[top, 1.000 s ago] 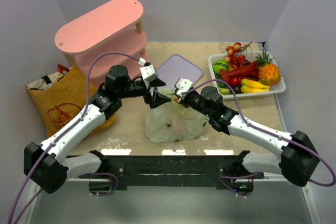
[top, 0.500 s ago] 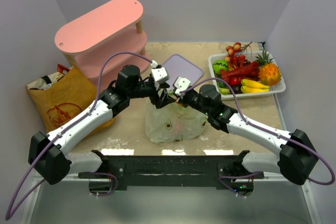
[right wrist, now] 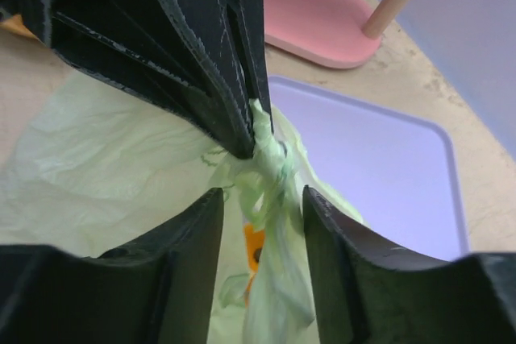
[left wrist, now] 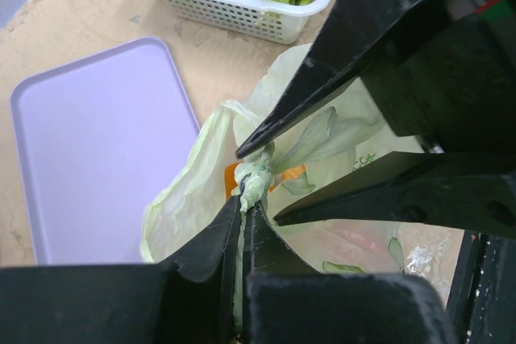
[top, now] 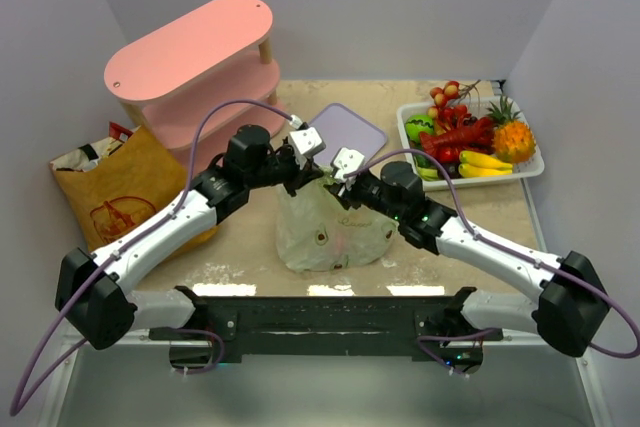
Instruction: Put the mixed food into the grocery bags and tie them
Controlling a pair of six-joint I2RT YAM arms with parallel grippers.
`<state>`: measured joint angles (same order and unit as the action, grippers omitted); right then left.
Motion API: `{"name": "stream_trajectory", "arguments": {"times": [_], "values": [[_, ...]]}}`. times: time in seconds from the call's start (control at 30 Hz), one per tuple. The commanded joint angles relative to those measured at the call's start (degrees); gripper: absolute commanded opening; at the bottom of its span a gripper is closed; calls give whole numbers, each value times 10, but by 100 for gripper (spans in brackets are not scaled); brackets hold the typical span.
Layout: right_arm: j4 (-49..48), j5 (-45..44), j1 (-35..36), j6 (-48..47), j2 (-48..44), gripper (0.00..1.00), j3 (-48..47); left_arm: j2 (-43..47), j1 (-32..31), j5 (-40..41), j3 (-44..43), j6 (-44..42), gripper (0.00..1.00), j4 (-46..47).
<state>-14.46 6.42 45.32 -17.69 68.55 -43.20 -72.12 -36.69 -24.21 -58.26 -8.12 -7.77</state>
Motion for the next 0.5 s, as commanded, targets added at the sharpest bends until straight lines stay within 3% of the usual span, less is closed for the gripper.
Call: {"name": "stream_trajectory", "arguments": {"times": [0.0,0.17,0.2,0.27,0.4,0.47], "values": [[47,-23,0,35,-53,55,-38,7,-6,20,12,-5,0,40],[122,-55,-1,112,-103,66,-60,25,-8,23,32,-8,0,63],[132,-37,-1,121,-110,73,-65,28,-10,21,35,-8,0,66],[143,-2,-1,166,-129,76,-79,36,-13,18,45,-10,0,69],[155,32,-1,295,-149,75,-94,49,-17,21,57,-15,0,99],[147,-2,-2,375,-160,74,-94,55,-21,29,61,-15,0,100]]}}
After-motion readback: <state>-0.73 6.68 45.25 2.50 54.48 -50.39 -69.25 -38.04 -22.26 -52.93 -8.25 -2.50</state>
